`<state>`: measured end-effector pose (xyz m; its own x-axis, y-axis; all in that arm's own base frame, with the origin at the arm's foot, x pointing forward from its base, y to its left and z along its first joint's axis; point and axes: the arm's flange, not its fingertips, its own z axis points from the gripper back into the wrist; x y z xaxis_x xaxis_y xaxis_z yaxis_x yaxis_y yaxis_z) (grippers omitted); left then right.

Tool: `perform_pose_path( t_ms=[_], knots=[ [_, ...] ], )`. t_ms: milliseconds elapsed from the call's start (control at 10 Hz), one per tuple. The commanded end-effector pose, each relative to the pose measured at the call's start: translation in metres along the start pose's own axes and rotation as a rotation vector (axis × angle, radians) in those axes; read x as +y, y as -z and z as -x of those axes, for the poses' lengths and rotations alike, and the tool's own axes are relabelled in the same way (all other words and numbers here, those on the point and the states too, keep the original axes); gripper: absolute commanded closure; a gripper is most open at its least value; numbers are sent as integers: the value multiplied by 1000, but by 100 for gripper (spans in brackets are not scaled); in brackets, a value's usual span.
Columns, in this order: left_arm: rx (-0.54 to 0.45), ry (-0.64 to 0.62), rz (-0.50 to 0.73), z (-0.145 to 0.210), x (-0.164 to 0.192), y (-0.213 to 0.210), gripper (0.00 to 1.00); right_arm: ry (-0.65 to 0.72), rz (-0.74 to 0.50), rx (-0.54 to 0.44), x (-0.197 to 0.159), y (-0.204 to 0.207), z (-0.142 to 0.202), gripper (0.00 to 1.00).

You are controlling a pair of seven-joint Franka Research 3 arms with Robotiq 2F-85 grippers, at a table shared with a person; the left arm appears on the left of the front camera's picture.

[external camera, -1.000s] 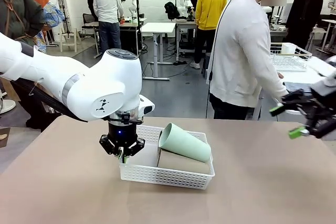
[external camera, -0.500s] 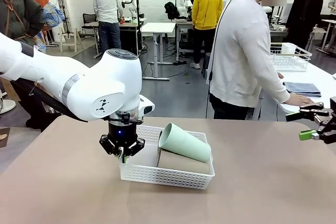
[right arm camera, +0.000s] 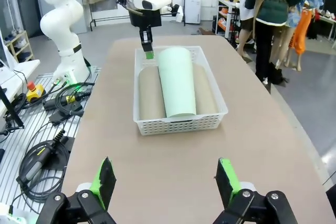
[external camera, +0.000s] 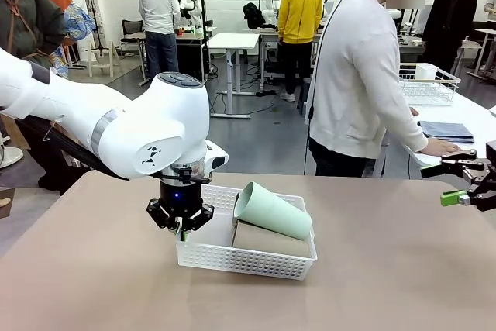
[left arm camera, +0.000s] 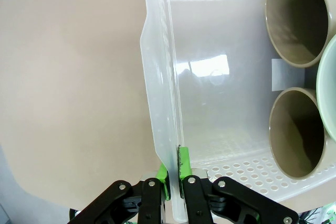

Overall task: Clean and organize the cups into the basket.
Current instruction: Pick up the Reusable plastic cup from the right side of the table and stack it inside the Organizing basket in the center of the table, then move the Organizing basket back to the left side of the table.

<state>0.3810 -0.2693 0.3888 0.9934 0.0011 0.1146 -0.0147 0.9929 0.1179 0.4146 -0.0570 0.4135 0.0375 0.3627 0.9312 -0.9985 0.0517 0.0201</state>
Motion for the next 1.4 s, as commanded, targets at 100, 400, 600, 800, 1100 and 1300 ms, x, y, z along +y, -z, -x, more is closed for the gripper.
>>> perform_pose_path(
  t_ms=[100,400,600,800,1100,1300],
  knots=[
    [-10,-12,-5,1,-2,-2,100,-7,-12,10,3,-2,0,0],
    [-10,-12,-5,1,-2,-2,100,-7,-12,10,3,-2,0,0],
    [-10,-12,-5,1,-2,-2,100,-7,-12,10,3,-2,0,0],
    [-10,-12,-5,1,-2,-2,100,-7,-12,10,3,-2,0,0],
    [-10,-12,-5,1,-2,-2,100,0,-4,6,1,0,1,0],
    [-10,-12,-5,1,-2,-2,100,403,-67,-249,17,-51,8,0]
  ],
)
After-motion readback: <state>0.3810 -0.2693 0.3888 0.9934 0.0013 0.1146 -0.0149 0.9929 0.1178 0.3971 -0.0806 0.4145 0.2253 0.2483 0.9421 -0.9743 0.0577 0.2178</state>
